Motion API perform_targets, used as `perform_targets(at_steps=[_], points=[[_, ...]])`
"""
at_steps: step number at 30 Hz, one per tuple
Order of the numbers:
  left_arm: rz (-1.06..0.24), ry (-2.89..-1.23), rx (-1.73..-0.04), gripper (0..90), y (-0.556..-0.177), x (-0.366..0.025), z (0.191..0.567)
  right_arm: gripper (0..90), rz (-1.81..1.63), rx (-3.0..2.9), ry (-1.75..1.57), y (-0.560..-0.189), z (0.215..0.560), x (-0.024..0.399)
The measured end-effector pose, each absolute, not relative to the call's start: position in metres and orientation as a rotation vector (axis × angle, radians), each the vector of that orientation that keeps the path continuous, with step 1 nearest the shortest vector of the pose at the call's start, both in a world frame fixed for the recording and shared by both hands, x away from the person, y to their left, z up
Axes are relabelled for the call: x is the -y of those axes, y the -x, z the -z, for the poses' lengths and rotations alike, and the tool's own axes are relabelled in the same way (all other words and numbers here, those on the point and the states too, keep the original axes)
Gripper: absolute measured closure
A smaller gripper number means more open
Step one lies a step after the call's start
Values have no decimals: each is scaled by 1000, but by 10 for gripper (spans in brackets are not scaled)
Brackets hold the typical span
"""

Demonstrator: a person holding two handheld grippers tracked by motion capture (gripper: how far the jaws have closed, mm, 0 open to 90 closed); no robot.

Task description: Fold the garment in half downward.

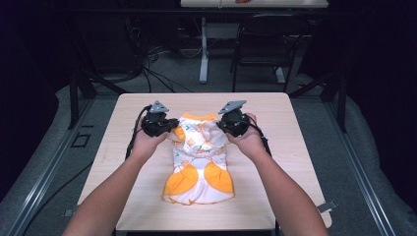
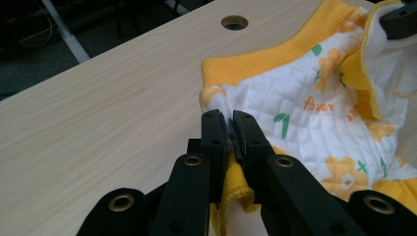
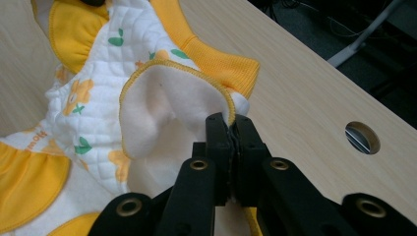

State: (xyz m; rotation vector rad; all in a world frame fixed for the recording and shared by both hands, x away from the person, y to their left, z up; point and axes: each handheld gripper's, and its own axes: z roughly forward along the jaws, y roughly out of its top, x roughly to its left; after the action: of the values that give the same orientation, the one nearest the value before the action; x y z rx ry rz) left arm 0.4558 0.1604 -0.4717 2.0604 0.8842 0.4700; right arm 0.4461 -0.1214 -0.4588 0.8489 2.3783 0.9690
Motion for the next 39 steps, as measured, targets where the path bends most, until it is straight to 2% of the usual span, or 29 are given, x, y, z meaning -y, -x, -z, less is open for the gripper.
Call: perform_targets(at_steps=[19,39], points=[[-535,-2047,-792,846,-445,-156,459,871,-964,-2320,-759,-431,453,125],[-483,-2077,-752,845,-407,-163,488,869,-979,-2400,-680,-395,472,129]])
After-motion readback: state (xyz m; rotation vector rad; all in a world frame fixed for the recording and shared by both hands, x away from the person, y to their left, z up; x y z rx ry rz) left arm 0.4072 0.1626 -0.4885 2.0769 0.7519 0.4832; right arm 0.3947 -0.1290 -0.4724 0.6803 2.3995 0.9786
